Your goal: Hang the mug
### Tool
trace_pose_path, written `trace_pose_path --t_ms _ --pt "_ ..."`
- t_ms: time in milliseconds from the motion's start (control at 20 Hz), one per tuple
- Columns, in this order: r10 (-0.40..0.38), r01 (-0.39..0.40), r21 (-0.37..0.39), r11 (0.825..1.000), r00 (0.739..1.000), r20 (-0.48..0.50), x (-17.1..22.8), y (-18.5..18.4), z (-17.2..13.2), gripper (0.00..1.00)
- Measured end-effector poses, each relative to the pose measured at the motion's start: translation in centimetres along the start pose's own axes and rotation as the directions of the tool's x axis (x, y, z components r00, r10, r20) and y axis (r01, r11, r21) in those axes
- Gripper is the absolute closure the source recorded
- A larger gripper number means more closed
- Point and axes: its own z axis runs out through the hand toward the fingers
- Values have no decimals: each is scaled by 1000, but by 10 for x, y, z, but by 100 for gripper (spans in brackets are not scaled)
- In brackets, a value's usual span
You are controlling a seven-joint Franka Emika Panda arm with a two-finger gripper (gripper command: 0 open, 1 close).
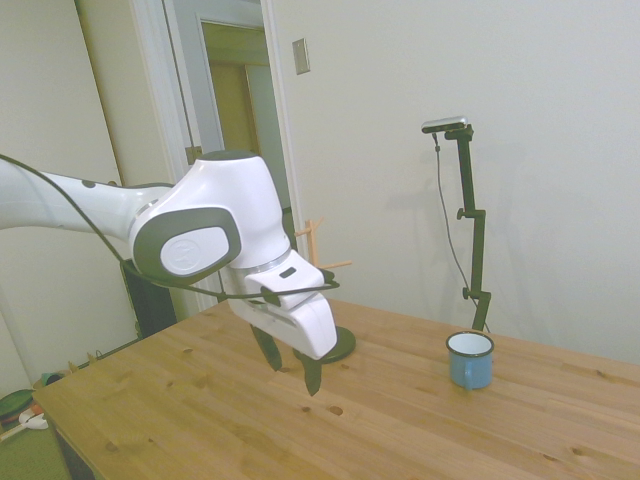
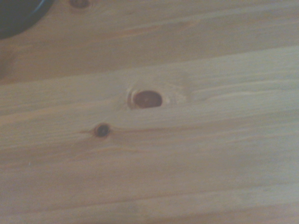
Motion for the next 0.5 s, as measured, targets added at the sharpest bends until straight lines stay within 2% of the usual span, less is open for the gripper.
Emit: trace_pose_path --t_ms 500 --pt "10 -11 -32 999 999 -39 90 -12 -2 0"
